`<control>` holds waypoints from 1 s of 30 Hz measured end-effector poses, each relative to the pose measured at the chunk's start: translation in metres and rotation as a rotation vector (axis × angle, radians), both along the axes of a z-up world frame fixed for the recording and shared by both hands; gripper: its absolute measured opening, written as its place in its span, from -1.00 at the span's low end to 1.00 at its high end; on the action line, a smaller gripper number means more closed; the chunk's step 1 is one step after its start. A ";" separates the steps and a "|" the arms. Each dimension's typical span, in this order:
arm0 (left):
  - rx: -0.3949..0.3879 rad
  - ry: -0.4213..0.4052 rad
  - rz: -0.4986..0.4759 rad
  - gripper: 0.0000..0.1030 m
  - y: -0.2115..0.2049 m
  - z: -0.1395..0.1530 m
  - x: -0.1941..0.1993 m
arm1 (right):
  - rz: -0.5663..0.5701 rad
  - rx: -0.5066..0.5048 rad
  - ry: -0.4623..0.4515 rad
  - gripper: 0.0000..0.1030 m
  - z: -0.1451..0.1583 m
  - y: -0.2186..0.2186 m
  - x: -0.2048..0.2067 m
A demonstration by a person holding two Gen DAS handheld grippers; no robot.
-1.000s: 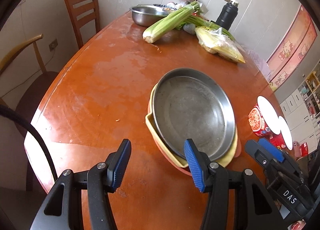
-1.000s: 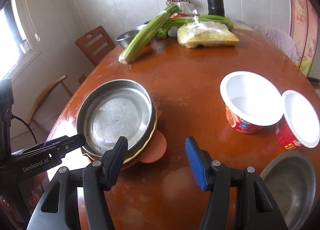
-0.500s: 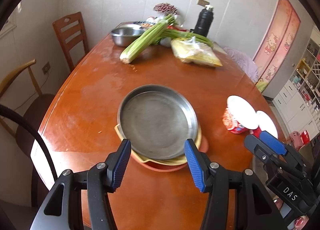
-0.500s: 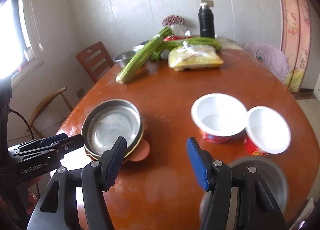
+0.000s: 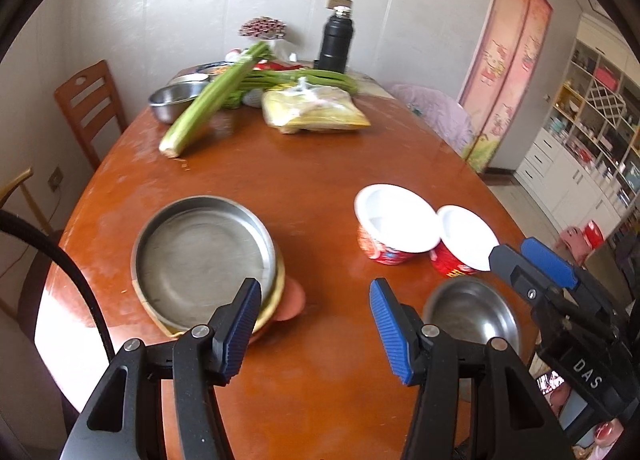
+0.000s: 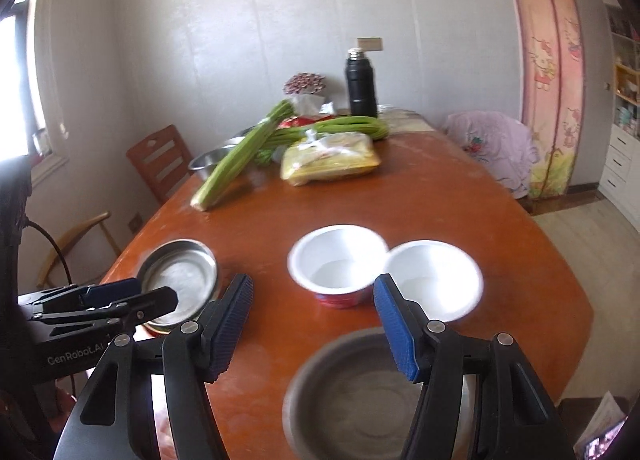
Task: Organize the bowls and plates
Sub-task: 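Withdraw the left tool and bring the right tool to the steel bowl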
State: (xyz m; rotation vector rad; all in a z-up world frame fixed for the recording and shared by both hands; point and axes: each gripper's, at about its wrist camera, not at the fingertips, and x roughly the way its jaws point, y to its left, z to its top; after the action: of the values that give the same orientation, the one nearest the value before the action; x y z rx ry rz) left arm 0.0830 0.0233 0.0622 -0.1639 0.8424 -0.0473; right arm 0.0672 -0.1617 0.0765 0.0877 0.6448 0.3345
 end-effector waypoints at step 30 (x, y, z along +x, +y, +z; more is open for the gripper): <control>0.026 0.078 -0.139 0.11 -0.082 -0.025 0.015 | -0.075 -0.061 0.070 0.26 -0.020 -0.090 -0.010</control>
State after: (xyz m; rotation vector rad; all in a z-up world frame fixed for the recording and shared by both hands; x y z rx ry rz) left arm 0.0980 -0.0588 0.0367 -0.0833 0.9316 -0.1614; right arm 0.0572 -0.2514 0.0561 0.0659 0.7191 0.2401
